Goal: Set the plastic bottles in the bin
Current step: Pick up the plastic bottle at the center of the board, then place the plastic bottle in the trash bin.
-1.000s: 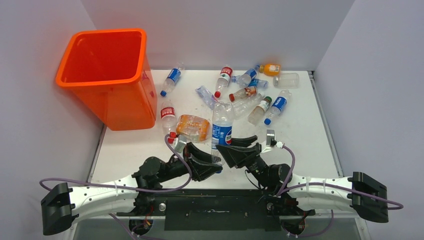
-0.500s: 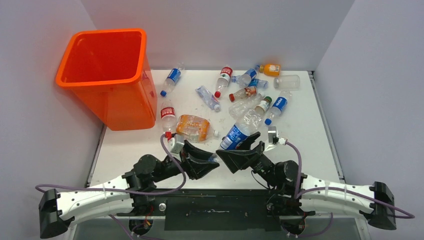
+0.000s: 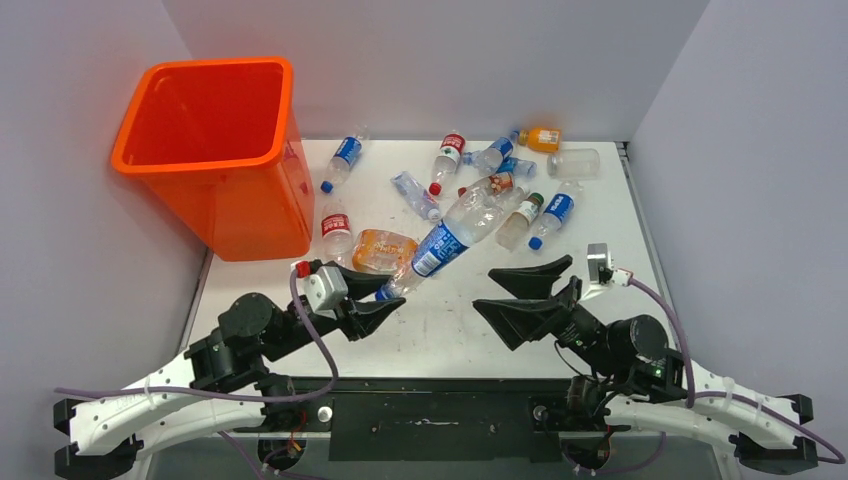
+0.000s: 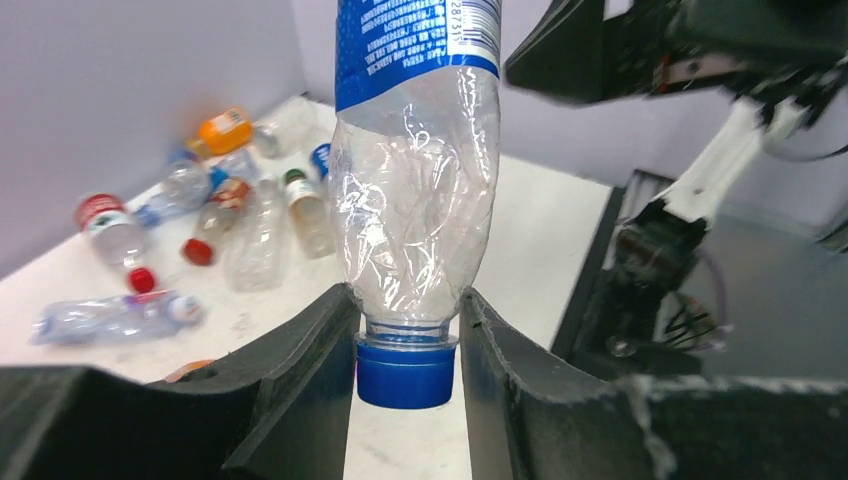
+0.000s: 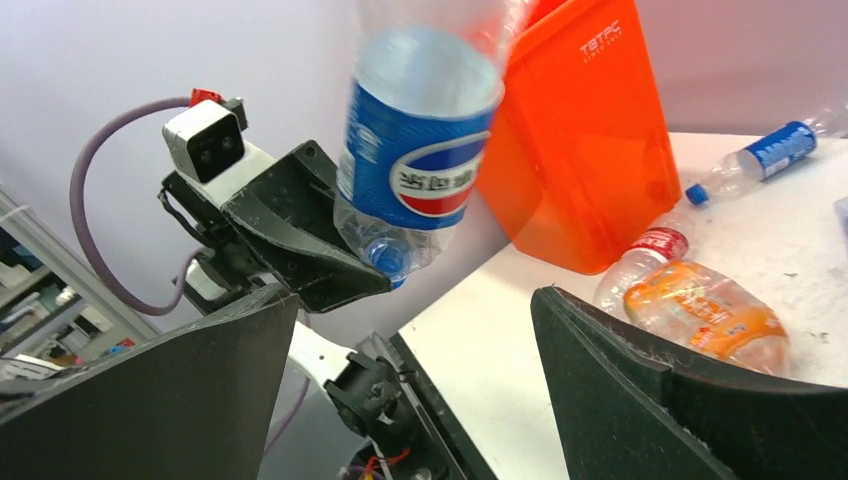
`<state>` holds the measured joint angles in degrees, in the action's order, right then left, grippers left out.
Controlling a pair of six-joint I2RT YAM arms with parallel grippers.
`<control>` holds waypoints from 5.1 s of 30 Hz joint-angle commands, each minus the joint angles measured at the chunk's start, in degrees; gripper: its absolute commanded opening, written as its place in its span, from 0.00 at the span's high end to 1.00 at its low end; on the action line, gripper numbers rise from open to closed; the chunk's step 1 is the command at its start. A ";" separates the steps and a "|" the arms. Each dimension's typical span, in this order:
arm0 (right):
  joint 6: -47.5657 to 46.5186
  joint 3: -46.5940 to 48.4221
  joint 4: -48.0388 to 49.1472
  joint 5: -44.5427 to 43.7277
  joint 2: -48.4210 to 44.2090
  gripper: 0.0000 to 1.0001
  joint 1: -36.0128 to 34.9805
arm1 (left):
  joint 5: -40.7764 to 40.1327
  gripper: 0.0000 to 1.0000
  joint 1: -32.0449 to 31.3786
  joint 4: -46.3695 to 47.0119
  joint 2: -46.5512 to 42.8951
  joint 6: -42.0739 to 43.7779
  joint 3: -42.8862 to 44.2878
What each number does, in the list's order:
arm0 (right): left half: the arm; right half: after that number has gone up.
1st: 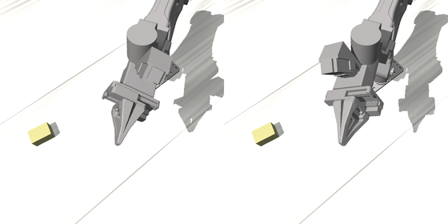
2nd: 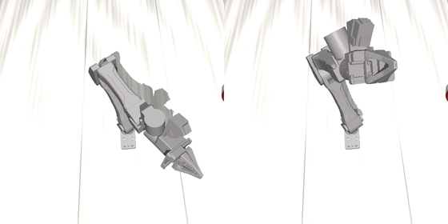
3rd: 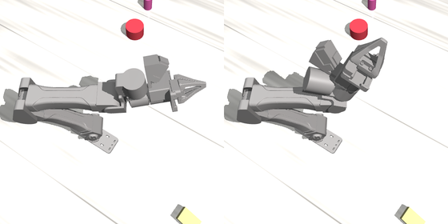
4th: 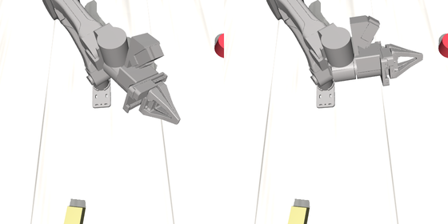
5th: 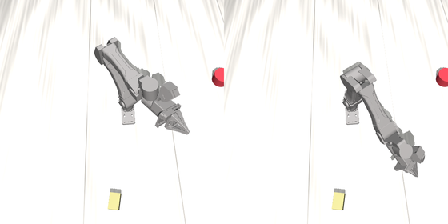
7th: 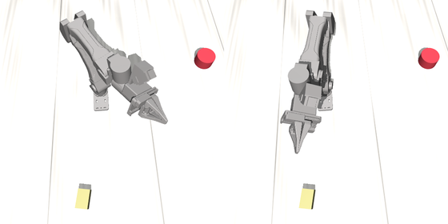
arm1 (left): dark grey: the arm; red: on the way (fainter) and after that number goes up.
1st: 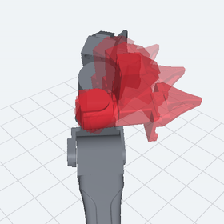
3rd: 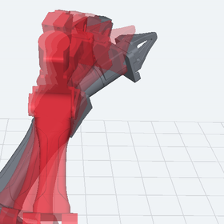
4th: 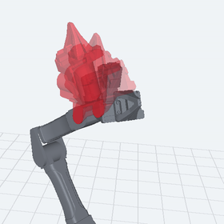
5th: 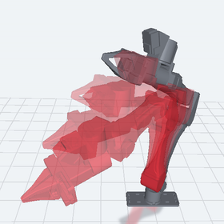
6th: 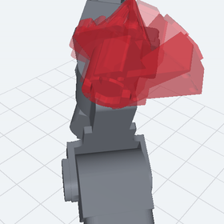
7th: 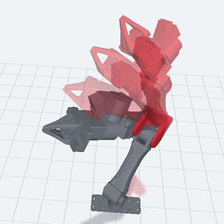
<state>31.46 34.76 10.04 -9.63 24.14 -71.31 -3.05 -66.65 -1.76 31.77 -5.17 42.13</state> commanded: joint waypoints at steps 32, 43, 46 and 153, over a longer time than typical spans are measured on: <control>-23.38 34.56 -47.94 10.78 32.50 0.10 4.19 | -27.00 1.00 -17.95 -18.37 -0.59 95.36 -0.73; -30.84 30.34 -43.86 29.03 35.49 0.10 16.91 | -26.44 1.00 -18.78 -21.52 -3.12 93.78 -0.87; -33.14 29.97 -42.89 33.18 36.45 0.10 16.70 | -26.04 1.00 -18.78 -21.77 -3.65 93.40 -0.90; -9.72 -3.04 -2.47 -2.32 11.48 0.10 2.94 | -35.44 1.00 57.63 15.89 45.39 6.64 59.11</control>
<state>21.50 33.63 6.90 -10.33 34.87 -67.99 -35.79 -17.15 14.35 74.08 11.44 101.12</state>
